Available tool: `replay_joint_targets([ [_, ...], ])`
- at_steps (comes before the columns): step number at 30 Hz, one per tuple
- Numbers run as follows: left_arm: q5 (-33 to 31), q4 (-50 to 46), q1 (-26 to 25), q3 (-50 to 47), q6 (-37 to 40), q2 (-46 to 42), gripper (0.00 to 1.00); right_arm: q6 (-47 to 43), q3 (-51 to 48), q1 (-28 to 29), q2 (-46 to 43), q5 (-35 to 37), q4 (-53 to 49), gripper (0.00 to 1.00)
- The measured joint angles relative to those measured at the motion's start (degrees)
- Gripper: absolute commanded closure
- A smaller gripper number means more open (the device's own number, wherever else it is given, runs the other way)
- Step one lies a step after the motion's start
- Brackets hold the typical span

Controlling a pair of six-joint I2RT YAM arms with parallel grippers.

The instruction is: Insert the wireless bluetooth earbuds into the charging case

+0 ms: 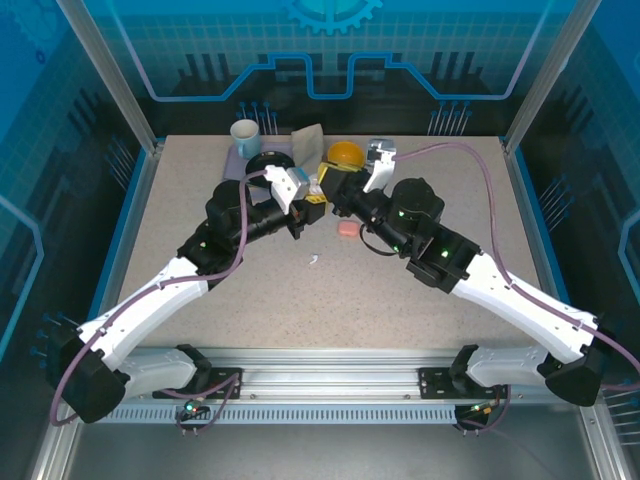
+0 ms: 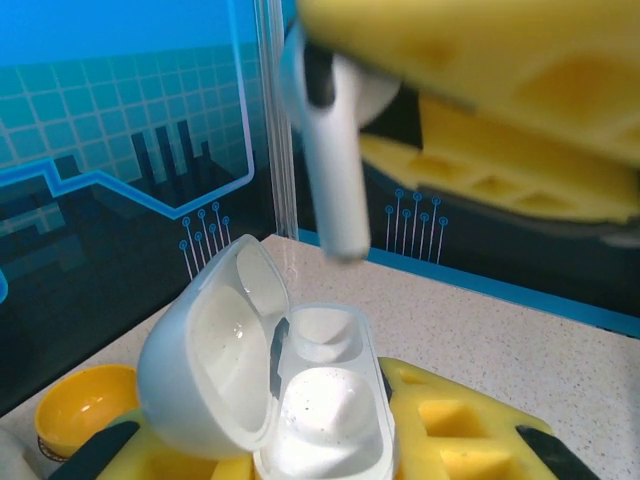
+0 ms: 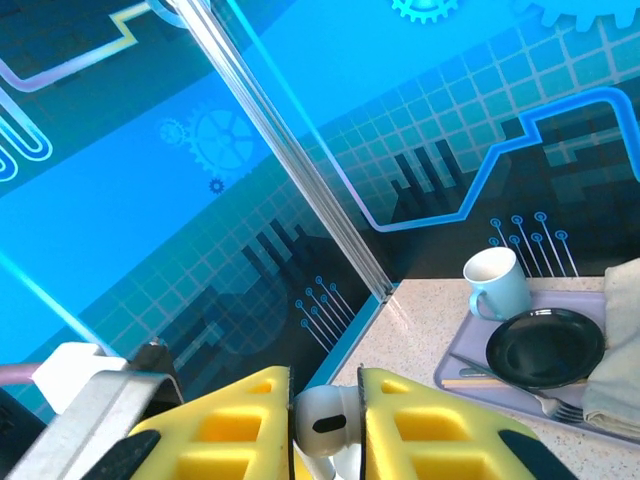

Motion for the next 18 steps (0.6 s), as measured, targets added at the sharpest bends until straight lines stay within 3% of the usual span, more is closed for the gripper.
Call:
replay_joint_targets([
  [18,-0.66,-0.07,-0.79,1.55,0.13,0.00,1.00,-0.20,-1.62,0.70,0.00,1.22,1.88,0.80],
])
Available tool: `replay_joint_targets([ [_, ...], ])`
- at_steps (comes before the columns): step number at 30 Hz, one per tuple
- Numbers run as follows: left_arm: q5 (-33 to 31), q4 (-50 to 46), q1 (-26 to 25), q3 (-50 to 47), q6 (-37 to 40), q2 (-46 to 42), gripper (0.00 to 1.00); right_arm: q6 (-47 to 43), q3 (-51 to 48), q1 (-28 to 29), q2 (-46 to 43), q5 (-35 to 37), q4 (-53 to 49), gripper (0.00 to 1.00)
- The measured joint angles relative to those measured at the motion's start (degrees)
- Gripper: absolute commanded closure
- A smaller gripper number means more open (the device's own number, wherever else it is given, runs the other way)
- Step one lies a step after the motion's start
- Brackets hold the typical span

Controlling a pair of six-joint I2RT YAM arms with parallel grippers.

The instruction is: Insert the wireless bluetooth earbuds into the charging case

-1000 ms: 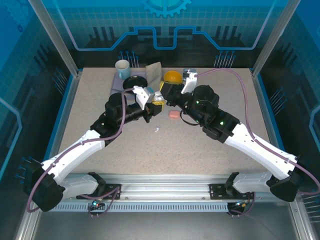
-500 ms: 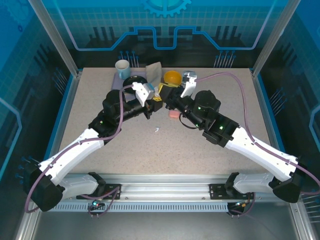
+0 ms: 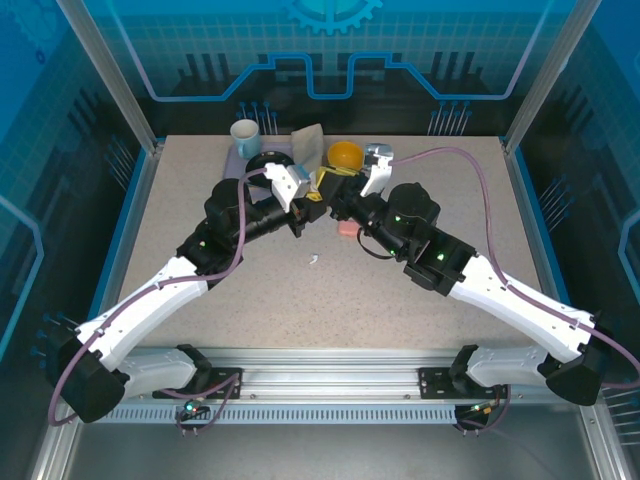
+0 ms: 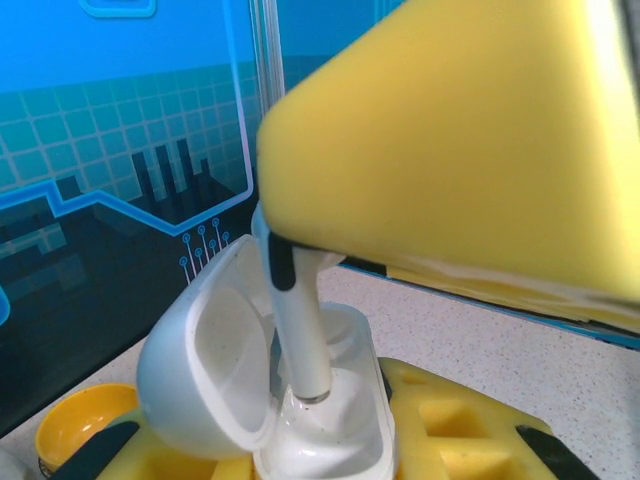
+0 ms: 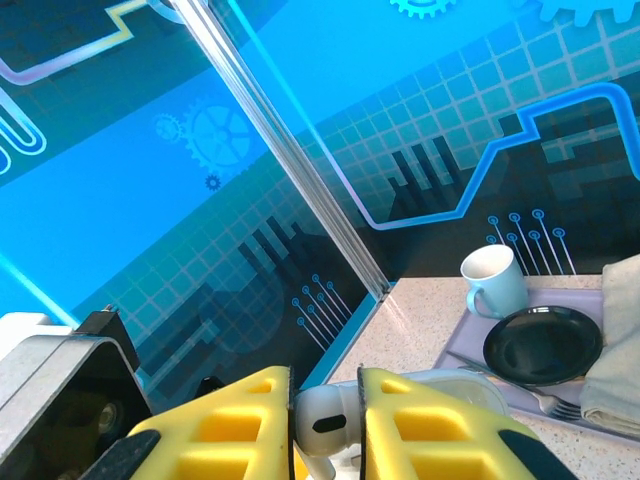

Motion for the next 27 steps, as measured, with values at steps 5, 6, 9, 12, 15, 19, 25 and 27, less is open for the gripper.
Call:
replay_joint_targets([
  [5,-0.61,0.04,-0.04,0.37,-0.02,-0.02,1.00,0.26,-0.83,0.00,0.00,0.02,0.44,0.80],
  [6,-0.72,0.02,-0.04,0.37,-0.02,-0.02,1.00,0.26,-1.07,0.00,0.00,0.02,0.52,0.80],
  [9,-1.05,-0.17,-0.04,0.35,-0.15,-0.02,1.00,0.55,-1.44,0.00,0.00,0.02,0.72,0.80],
  [12,-1.07,-0.24,-0.04,0.35,-0.17,-0.02,1.00,0.74,-1.46,0.00,0.02,0.02,0.87,0.80],
  [15,-1.07,-0.24,-0.04,0.37,-0.20,-0.02,1.00,1.01,-1.46,0.00,0.04,0.00,0.94,0.81],
  [19,-1.09,-0.28,-0.07,0.37,-0.20,-0.02,1.00,1.53,-1.46,0.07,0.39,-0.02,1.36,0.81],
  [25,-1.46,-0.42,-0.07,0.37,-0.22,-0.02,1.00,1.75,-1.46,0.11,0.87,-0.17,1.77,0.81],
  [27,-1.49,-0.39,-0.07,0.35,-0.22,-0.02,1.00,1.81,-1.46,0.11,0.90,-0.17,1.88,0.81],
])
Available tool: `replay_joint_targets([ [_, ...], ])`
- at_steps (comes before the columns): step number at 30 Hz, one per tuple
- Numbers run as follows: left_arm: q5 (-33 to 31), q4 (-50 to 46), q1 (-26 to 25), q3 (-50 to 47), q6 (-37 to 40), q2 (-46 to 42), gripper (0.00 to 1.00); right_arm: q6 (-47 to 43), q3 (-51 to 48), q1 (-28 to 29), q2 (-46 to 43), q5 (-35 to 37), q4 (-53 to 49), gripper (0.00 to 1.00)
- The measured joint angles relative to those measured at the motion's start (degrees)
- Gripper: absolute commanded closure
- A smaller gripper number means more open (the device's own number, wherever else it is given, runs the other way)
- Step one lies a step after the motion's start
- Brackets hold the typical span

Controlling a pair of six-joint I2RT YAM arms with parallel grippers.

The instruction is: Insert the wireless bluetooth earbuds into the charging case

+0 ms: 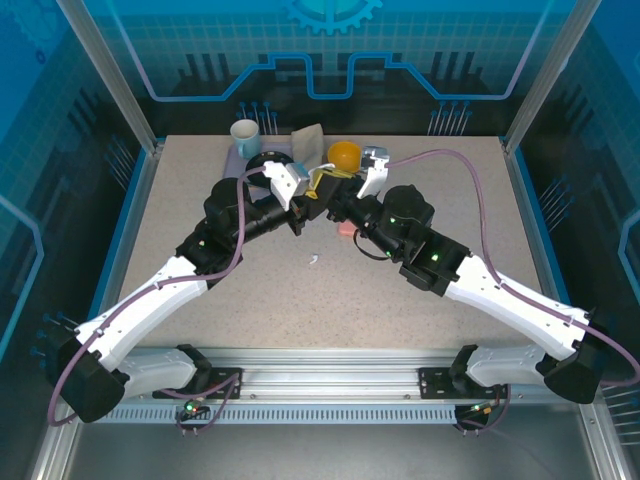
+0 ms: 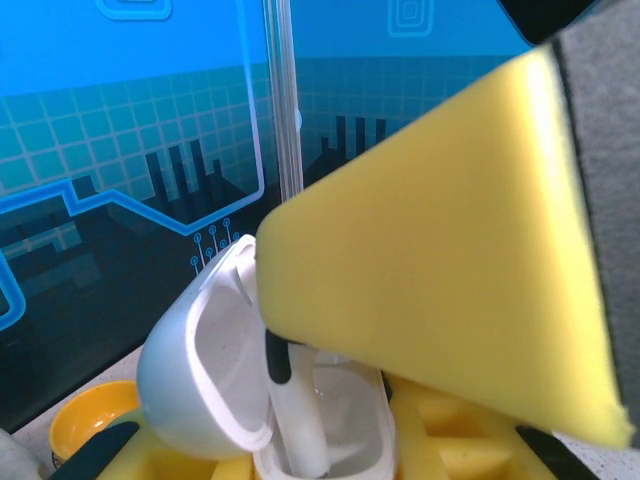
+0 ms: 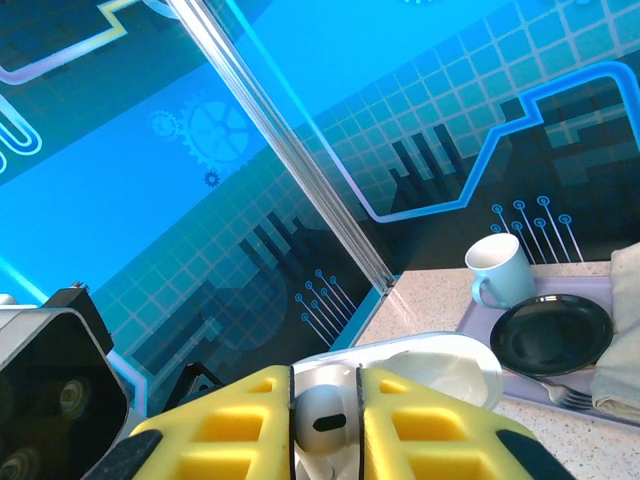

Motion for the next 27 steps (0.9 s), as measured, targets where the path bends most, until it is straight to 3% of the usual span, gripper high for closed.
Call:
replay_joint_targets([
  [12,-1.97,-1.38,0.00,0.00,0.00,0.00,1.00,1.40,-2.60,0.52,-0.79,0.00,0.96,0.79],
  [18,-2.12,-1.38,-0.04,-0.11,-0.39,0.00,1.00,2.05,-2.58,0.63,-0.79,0.07,0.79,0.67],
  [27,-2.80,2.67,-0.04,-3.19,-3.85,-0.02,1.00,3.80,1.40,0.13,0.76,-0.39,-5.46,0.59],
])
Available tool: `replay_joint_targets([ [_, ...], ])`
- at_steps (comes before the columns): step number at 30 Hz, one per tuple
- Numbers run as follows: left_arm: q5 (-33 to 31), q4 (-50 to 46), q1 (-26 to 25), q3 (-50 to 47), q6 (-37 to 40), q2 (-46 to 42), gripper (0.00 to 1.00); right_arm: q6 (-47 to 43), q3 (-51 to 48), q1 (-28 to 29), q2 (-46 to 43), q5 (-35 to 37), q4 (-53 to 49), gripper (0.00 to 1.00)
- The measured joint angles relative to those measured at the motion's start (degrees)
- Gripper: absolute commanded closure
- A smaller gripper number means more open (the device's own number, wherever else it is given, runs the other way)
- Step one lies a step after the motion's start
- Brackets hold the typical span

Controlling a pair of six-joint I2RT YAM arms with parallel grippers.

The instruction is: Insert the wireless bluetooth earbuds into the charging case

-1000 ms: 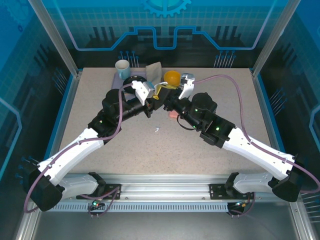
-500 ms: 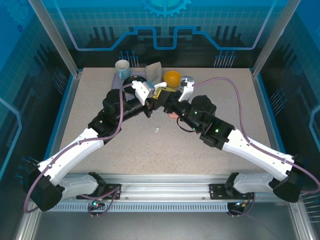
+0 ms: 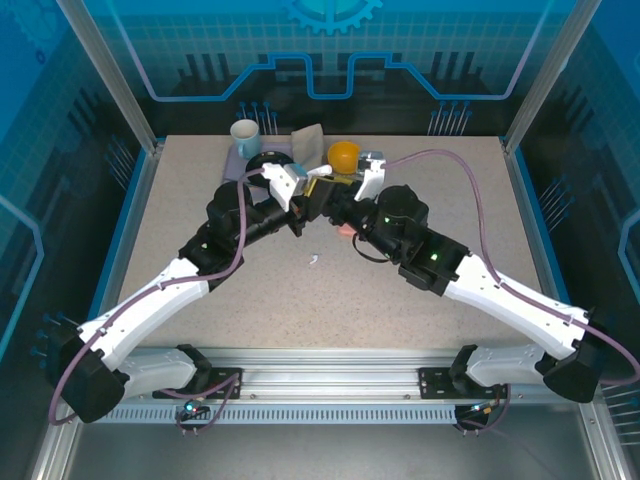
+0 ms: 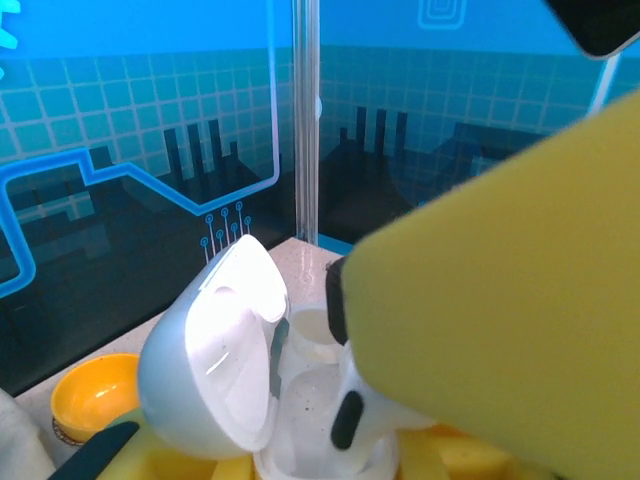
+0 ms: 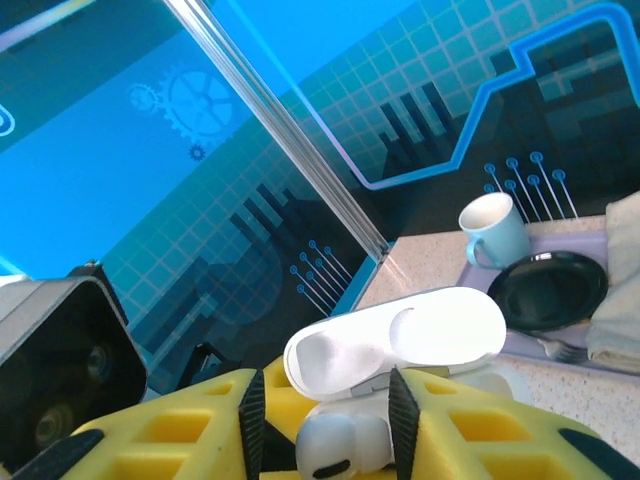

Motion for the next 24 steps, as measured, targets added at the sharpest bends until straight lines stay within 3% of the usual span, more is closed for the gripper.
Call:
replay_joint_targets([
  [12,0.00,4.81,0.00,-8.76,-5.49,-2.86,1.00,6.34,0.90,-3.06,2.73,-2.54,-3.78,0.51],
  [19,-1.22,6.34,0.00,-14.23,-4.87,-7.26,1.00,9.01,0.90,-3.96,1.14,-3.08,-5.38,0.44],
  [24,-4.92,4.35,0.31,-17.25,-2.38,-13.05,1.00,10.86,2.45,-6.82,-1.49,-3.08,-13.75,0.34],
])
